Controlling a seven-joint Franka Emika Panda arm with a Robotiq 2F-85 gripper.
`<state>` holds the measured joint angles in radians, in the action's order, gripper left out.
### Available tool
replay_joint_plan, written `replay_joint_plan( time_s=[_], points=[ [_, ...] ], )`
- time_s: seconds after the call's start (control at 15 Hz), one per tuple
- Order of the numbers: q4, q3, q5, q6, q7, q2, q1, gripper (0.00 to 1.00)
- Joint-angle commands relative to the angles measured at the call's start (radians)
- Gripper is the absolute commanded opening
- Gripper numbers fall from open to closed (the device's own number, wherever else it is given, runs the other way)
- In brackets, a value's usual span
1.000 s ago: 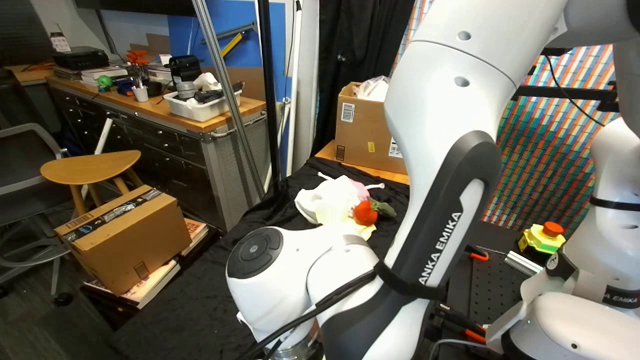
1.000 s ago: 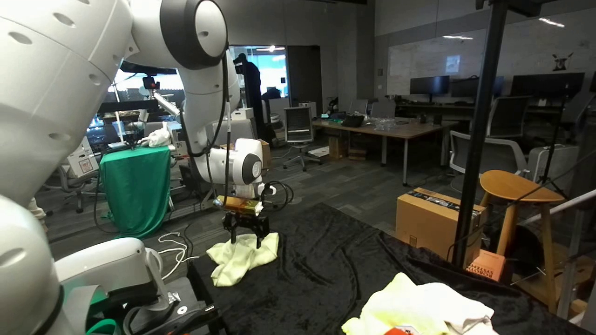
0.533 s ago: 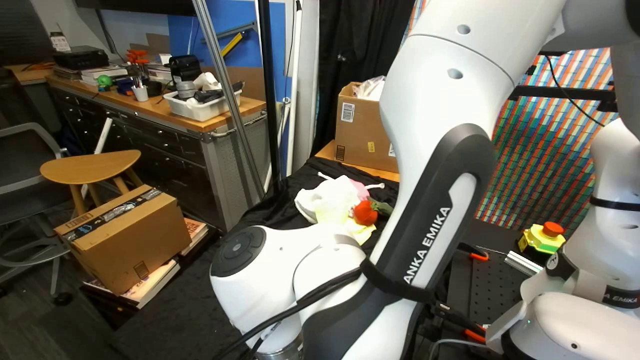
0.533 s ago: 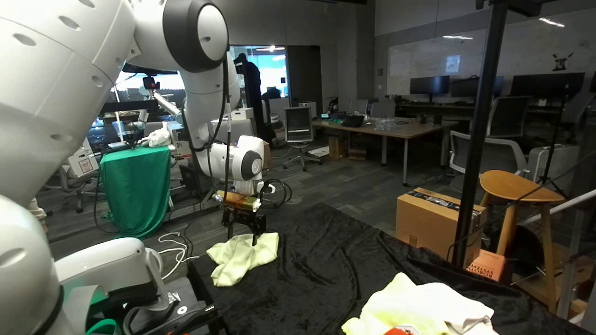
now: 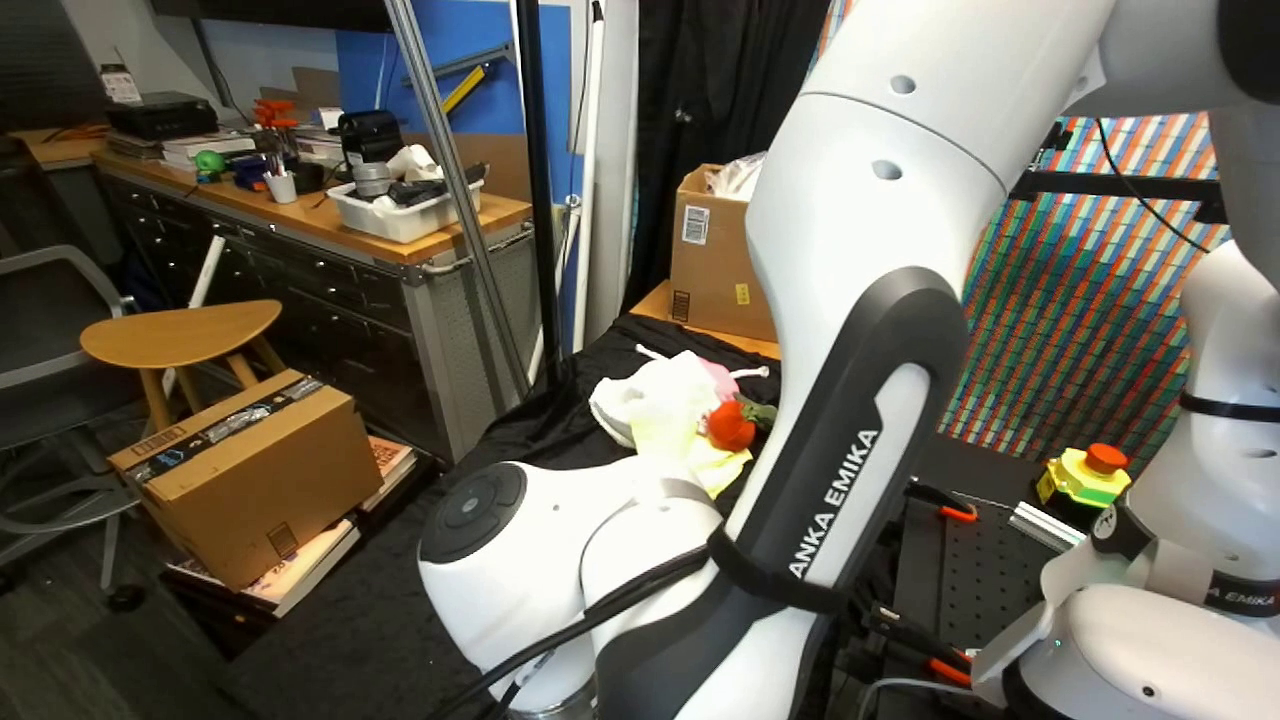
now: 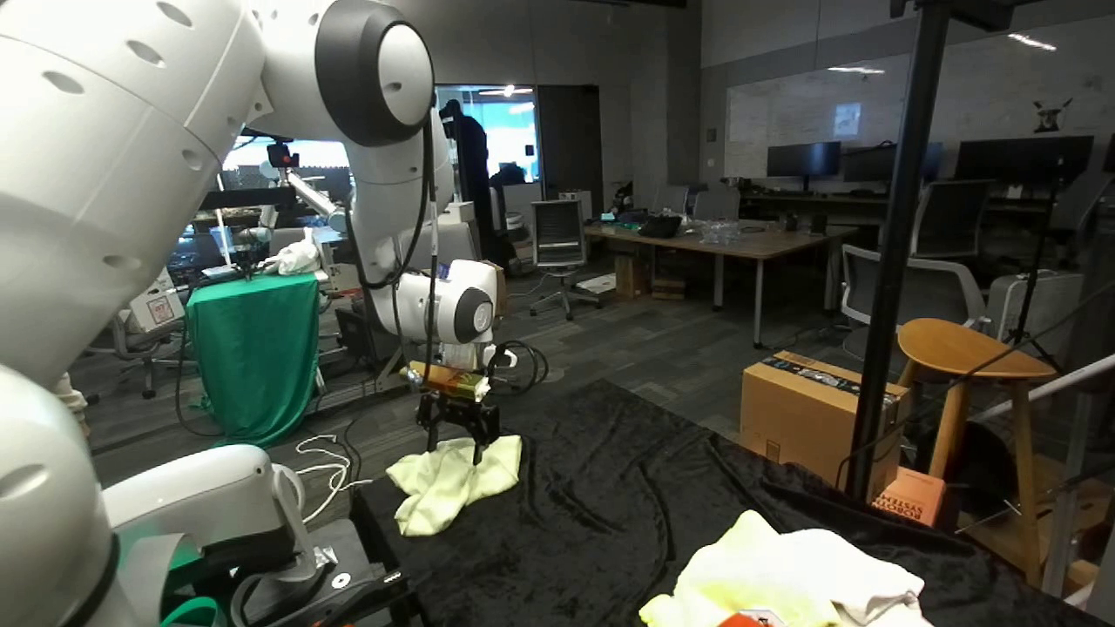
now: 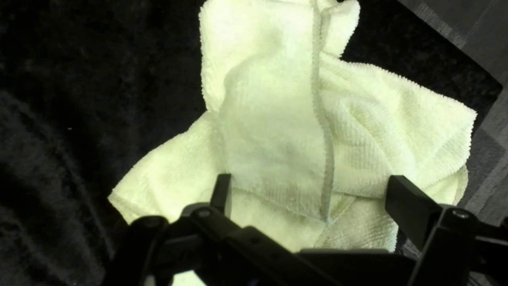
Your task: Pile up all the objects on the table
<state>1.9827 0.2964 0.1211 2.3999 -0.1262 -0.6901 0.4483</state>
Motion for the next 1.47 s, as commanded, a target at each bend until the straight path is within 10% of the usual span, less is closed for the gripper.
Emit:
replay_joint_plan(
  time_s=[0.0,0.07,0.67,1.4],
  points=[
    [-0.028,-0.004,-0.025,-0.021,0.016,-0.017,0.005,1.0],
    [-0.026,-0.005,-0.025,-0.022,0.015,-0.018,0.005,0.75],
    [-0.017,-0.001,-0.035,-0.008,0.02,-0.015,-0.006,0.13],
    [0.108,0.017,-0.124,0.127,0.062,0.125,-0.106,0.09]
  ],
)
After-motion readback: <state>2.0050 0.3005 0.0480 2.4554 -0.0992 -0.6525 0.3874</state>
